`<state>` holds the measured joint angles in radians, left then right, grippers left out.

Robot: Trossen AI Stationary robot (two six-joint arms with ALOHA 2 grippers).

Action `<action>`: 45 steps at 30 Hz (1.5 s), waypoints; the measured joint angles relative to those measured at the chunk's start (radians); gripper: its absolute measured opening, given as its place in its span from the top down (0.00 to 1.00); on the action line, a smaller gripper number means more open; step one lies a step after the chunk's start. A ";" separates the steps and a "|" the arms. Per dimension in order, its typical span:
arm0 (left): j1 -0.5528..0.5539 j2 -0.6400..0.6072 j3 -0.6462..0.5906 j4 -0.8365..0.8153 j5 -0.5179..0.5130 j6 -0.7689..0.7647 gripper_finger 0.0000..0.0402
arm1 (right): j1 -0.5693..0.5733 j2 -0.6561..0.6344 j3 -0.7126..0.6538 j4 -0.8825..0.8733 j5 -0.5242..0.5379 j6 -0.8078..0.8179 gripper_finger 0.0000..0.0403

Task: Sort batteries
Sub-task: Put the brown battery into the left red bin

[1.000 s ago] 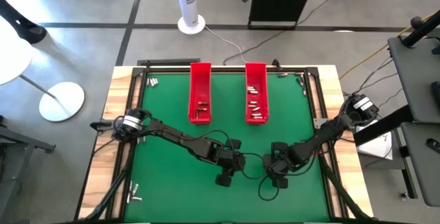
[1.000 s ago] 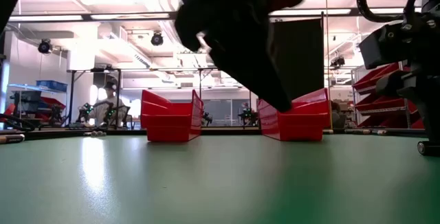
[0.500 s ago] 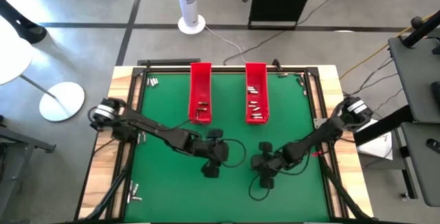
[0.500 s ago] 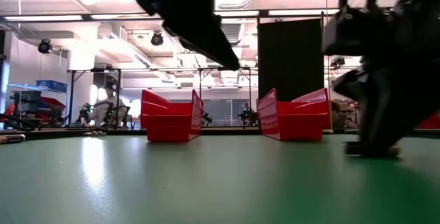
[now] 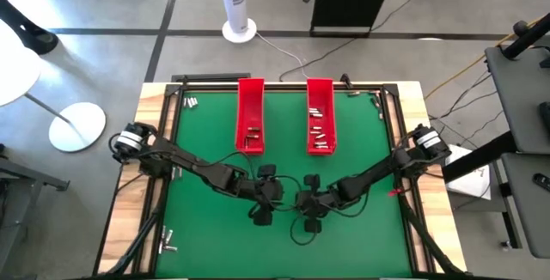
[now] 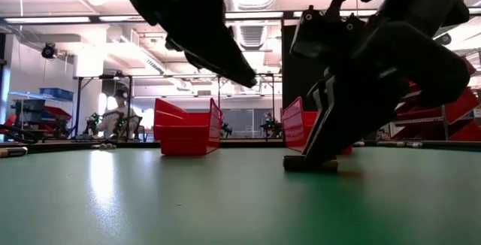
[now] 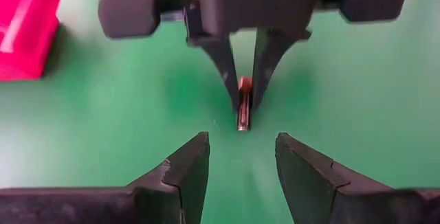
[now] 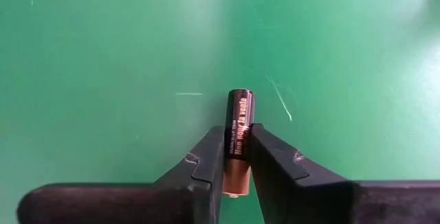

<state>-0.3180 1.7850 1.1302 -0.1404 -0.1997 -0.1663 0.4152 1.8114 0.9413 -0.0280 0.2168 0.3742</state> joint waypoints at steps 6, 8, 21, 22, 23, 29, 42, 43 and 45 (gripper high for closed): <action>0.000 0.043 0.000 0.109 0.002 0.027 0.63 | 0.015 -0.046 0.026 -0.049 -0.011 -0.033 0.80; 0.000 0.069 0.002 0.174 0.015 0.048 0.63 | 0.018 -0.079 0.034 -0.075 -0.004 -0.045 0.77; -0.015 0.312 0.132 0.304 0.060 0.026 0.63 | 0.209 -0.312 -0.004 -0.336 0.350 0.123 0.69; -0.016 0.340 0.155 0.314 0.061 0.026 0.63 | 0.235 -0.322 -0.015 -0.331 0.378 0.147 0.69; -0.017 0.361 0.168 0.315 0.062 0.026 0.63 | 0.255 -0.327 -0.024 -0.349 0.406 0.172 0.69; -0.014 0.434 0.197 0.308 0.067 -0.003 0.66 | 0.337 -0.308 -0.045 -0.351 0.467 0.314 0.73; -0.014 0.435 0.157 0.296 0.062 -0.053 0.93 | 0.370 -0.297 -0.096 -0.364 0.490 0.443 0.82; -0.014 0.434 0.157 0.296 0.063 -0.053 0.93 | 0.370 -0.297 -0.096 -0.364 0.490 0.442 0.82; -0.014 0.422 0.156 0.289 0.064 -0.053 0.93 | 0.370 -0.298 -0.096 -0.364 0.490 0.442 0.82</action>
<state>-0.3321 2.2075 1.2861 0.1486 -0.1352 -0.2195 0.7856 1.5135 0.8452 -0.3924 0.7065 0.8167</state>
